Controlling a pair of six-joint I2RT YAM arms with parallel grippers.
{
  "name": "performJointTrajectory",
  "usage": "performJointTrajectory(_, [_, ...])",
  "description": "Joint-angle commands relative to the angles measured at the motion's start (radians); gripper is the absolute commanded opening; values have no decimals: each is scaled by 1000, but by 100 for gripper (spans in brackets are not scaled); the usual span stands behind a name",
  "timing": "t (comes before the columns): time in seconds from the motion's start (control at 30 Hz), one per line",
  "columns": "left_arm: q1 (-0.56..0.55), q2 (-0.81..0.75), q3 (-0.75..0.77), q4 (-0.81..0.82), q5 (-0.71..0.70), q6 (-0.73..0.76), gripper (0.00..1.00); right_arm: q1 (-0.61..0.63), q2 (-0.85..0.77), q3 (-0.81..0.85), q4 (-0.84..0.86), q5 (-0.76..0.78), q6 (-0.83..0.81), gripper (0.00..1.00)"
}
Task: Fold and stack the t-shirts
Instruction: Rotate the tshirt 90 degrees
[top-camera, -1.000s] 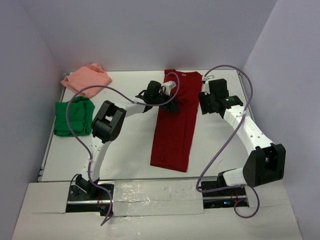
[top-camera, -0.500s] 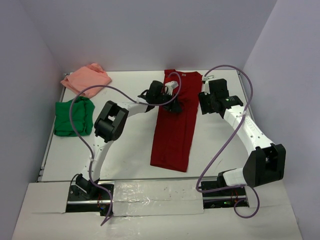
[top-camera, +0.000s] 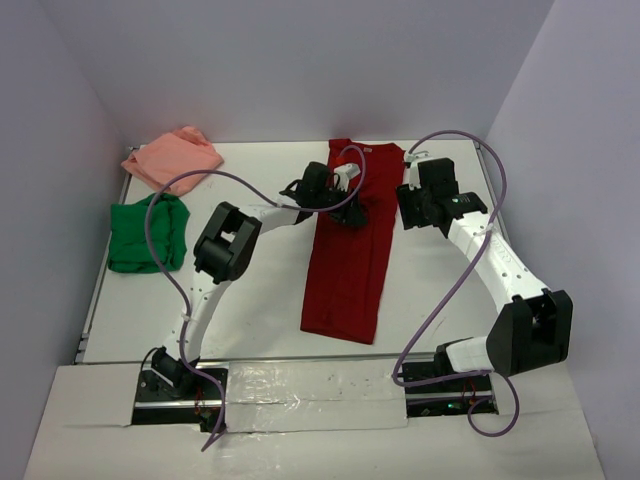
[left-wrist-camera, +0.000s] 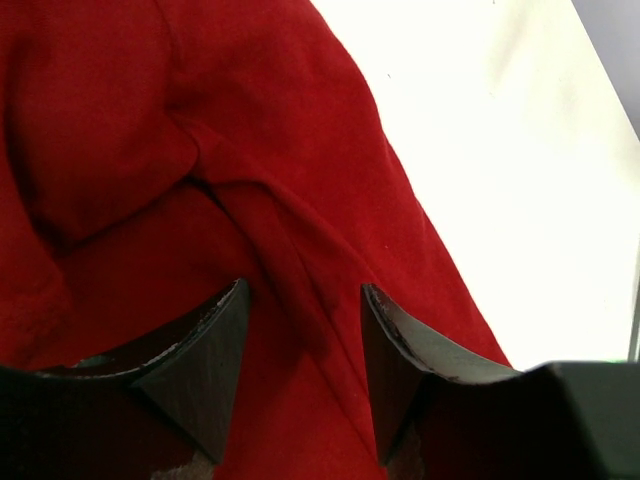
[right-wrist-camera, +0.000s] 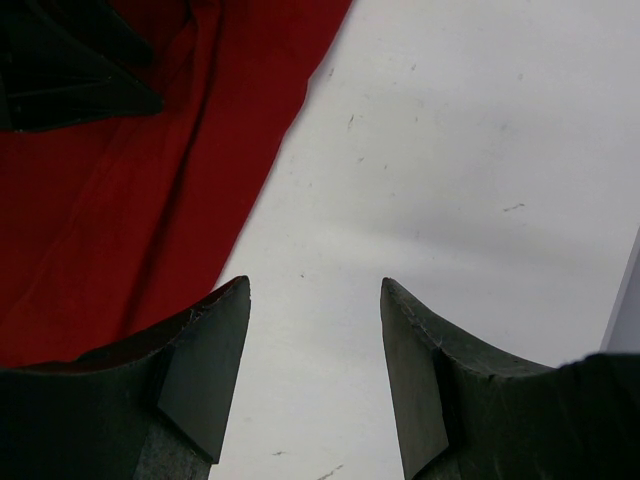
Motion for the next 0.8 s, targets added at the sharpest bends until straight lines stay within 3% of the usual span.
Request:
performJointTrajectory(0.0, [-12, 15, 43, -4, 46, -16, 56, -7, -36, -3, 29, 7, -5, 62])
performJointTrajectory(0.23, [-14, 17, 49, -6, 76, -24, 54, -7, -33, -3, 27, 10, -5, 62])
performJointTrajectory(0.43, [-17, 37, 61, -9, 92, -38, 46, -7, -39, -4, 26, 10, -5, 62])
performJointTrajectory(0.5, [-20, 42, 61, -7, 91, -38, 40, -6, -37, -6, 27, 10, -7, 62])
performJointTrajectory(0.53, [-19, 43, 64, -9, 94, -38, 30, -7, -39, -4, 27, 10, -5, 62])
performJointTrajectory(0.63, [-19, 48, 66, -12, 99, -38, 16, -6, -42, -4, 26, 9, -5, 62])
performJointTrajectory(0.77, [-19, 48, 60, -13, 97, -41, 5, -7, -45, -6, 26, 6, -7, 62])
